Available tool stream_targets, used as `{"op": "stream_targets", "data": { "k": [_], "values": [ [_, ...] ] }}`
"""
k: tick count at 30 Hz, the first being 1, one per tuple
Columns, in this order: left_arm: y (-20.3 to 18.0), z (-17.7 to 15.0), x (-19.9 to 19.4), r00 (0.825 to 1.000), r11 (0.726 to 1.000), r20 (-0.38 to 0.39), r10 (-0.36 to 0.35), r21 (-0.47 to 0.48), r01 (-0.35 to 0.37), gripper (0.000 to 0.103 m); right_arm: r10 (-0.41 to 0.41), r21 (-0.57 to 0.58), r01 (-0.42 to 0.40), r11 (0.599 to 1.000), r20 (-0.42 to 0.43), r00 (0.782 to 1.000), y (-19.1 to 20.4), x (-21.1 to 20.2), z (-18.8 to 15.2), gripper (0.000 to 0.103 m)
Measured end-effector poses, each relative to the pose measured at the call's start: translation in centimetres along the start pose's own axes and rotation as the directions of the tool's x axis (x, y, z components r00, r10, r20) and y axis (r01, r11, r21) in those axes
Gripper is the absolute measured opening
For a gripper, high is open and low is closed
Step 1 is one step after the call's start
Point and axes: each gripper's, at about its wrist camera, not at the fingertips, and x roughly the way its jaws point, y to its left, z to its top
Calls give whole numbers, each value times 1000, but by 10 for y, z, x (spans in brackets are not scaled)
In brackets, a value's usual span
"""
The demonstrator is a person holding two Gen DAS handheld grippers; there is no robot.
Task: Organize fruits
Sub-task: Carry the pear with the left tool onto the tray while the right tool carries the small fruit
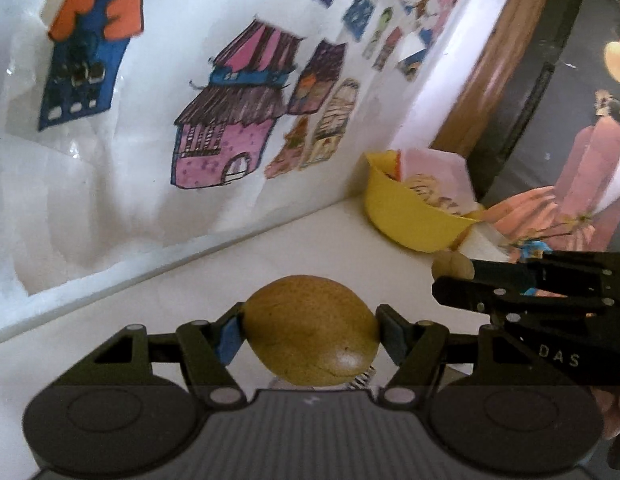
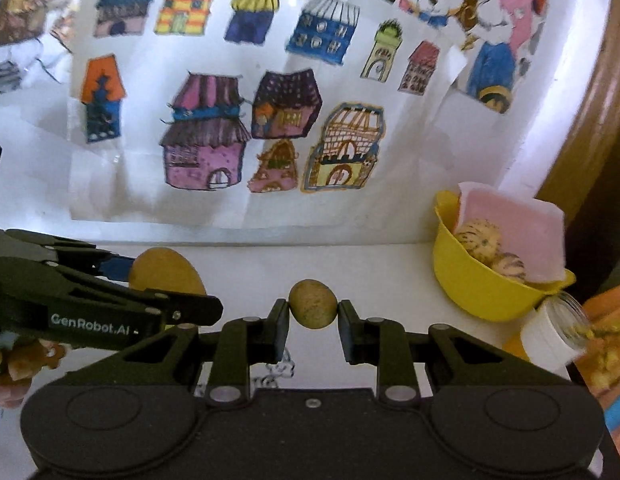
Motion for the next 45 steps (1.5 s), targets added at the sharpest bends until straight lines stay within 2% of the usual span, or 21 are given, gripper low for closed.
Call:
{"op": "stream_targets", "data": {
  "k": [11, 19, 25, 34, 45],
  "values": [
    [-34, -28, -44, 991, 990, -48, -127, 61, 130, 72, -90, 99, 92, 991, -18, 996, 14, -87, -52, 28],
    [-59, -59, -65, 971, 969, -121, -204, 118, 218, 72, -153, 201, 155, 967, -29, 988, 28, -140, -102, 28],
    [-72, -81, -73, 957, 952, -175, -230, 162, 259, 72, -207, 263, 209, 942, -34, 978, 44, -173, -138, 28],
    [-84, -104, -81, 942, 922, -227, -247, 245, 301, 72, -236, 361, 246, 899, -73, 969, 67, -194, -184, 28],
    [-97, -121, -85, 932, 875, -264, -249, 351, 333, 72, -276, 415, 302, 859, -122, 953, 83, -188, -206, 28]
  ]
}}
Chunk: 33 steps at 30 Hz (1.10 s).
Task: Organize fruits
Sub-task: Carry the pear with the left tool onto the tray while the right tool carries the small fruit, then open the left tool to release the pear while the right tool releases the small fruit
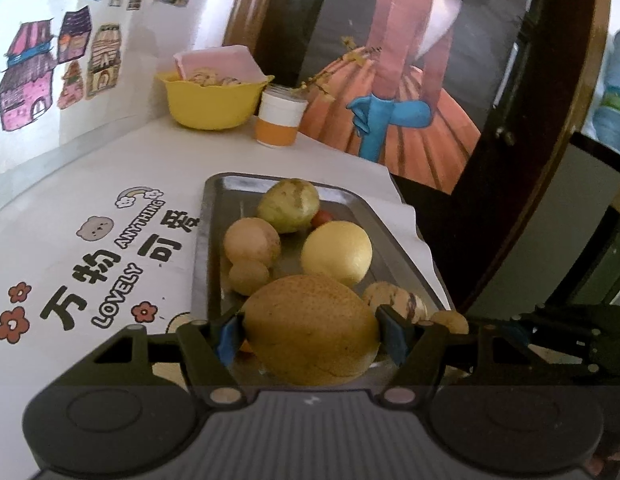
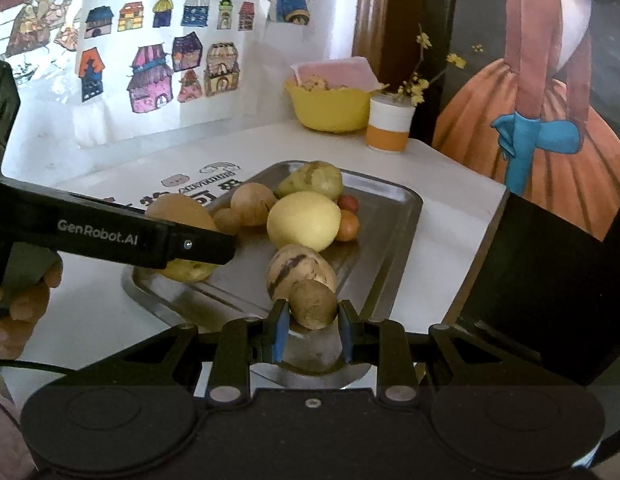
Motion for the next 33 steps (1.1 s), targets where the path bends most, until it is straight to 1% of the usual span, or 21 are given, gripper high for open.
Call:
{"op": "stream_targets", "data": {
  "k": [6, 12, 15, 18, 21, 28, 30, 33],
  "values": [
    [-2, -2, 4, 1000, 999, -25, 1, 41, 0, 72, -11, 40, 10, 999, 2, 1000, 0, 4, -5, 28],
    [-5, -1, 6, 999, 995, -38, -6, 104, 10, 73, -27, 61, 27, 998, 3, 1000, 4, 7, -9, 28],
    [-7, -4, 5, 999, 989, -40, -6, 147, 12, 73, -48, 64, 48, 997, 2, 999, 7, 9, -12, 28],
    [-12, -8, 5, 999, 978, -42, -1, 211, 10, 73, -58, 77, 57, 995, 1, 998, 10, 10, -16, 28],
    [-14, -10, 5, 999, 971, -48, 4, 237, 8, 73, -69, 91, 68, 994, 11, 998, 12, 9, -17, 28],
    [-13, -8, 5, 998, 970, -62, 7, 242, 9, 73, -93, 120, 88, 989, 35, 995, 12, 7, -22, 33],
    [-13, -9, 4, 999, 971, -52, 4, 239, 8, 74, -101, 132, 94, 987, 48, 994, 14, 4, -23, 40],
    [-7, -6, 4, 998, 983, -55, -7, 185, 17, 76, -118, 134, 108, 985, 69, 991, 16, -1, -24, 48]
  ]
}}
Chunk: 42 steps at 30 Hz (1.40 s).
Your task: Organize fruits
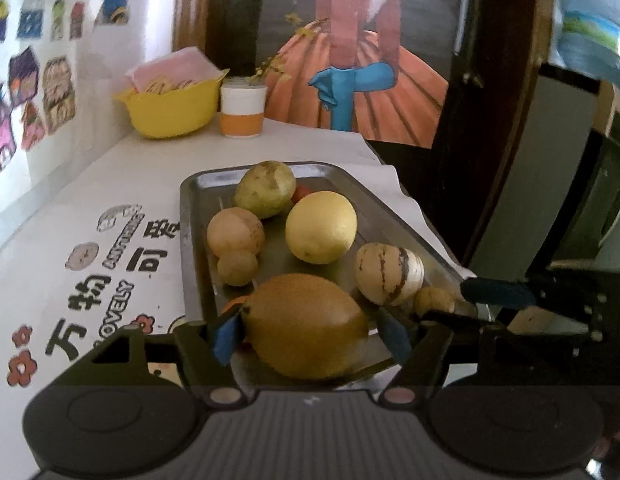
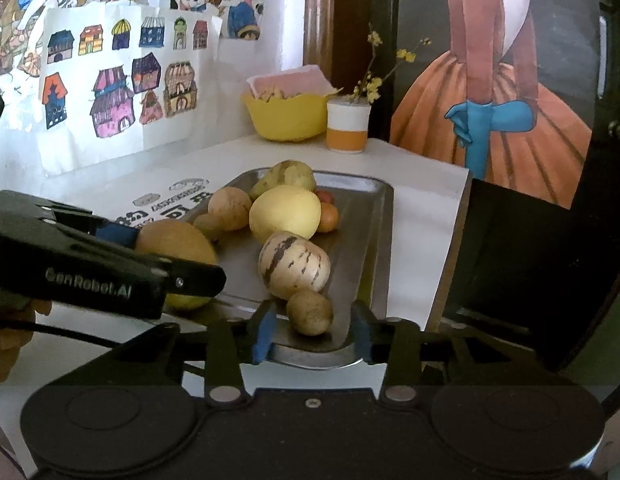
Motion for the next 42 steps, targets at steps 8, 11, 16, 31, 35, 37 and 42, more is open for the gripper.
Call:
{"op": "stream_targets", "data": {
  "k": [8, 11, 16, 31, 35, 37, 42],
  "values": [
    [10, 4, -18, 998, 998, 63, -1, -56, 5, 87, -77, 40, 75, 996, 47, 996, -2, -18, -3, 65],
    [13, 3, -28, 996, 997, 88, 1, -79, 6, 97, -91, 78, 85, 993, 68, 994, -2, -30, -2, 80],
    [25, -4, -45, 995, 994, 96, 24, -110, -14, 102, -69, 148, 54, 987, 99, 993, 1, -55, -6, 99],
    [60, -60, -122, 984, 978, 128, 123, -182, -99, 103, -73, 200, 43, 979, 143, 987, 61, -105, -32, 102],
    [67, -78, -138, 978, 973, 138, 156, -194, -128, 103, -68, 213, 39, 976, 132, 989, 75, -111, -43, 102],
    [68, -86, -143, 975, 972, 142, 171, -186, -143, 103, -73, 208, 45, 977, 128, 989, 82, -112, -47, 102],
    [70, -101, -152, 971, 971, 144, 192, -173, -166, 103, -79, 189, 54, 981, 125, 989, 92, -114, -54, 102]
  ]
}}
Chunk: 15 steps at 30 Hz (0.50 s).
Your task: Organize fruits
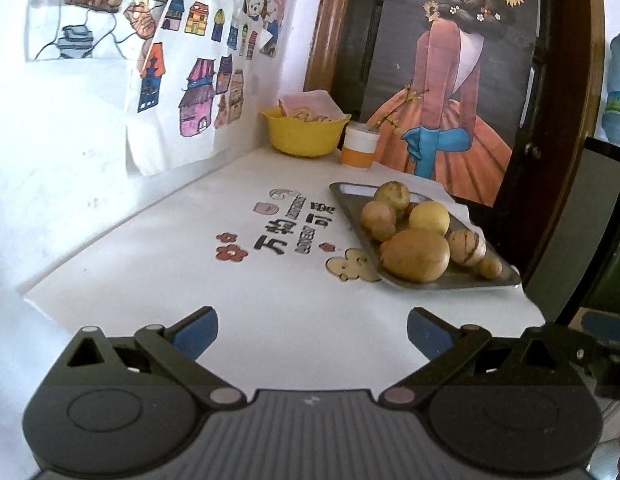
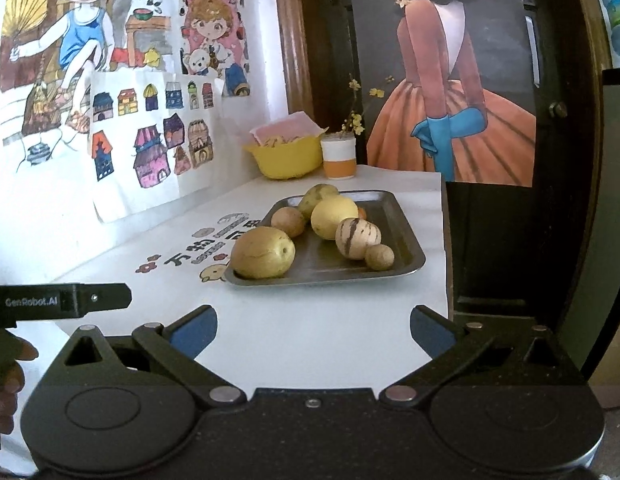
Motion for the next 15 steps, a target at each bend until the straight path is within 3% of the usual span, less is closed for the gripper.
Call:
{"op": "stream_targets", "data": {
  "k": [15],
  "values": [
    [3, -9, -4, 1000, 1000, -16, -3, -11, 2, 103, 1, 3, -1, 1000, -3, 1000, 2, 0, -3, 102]
  ]
}}
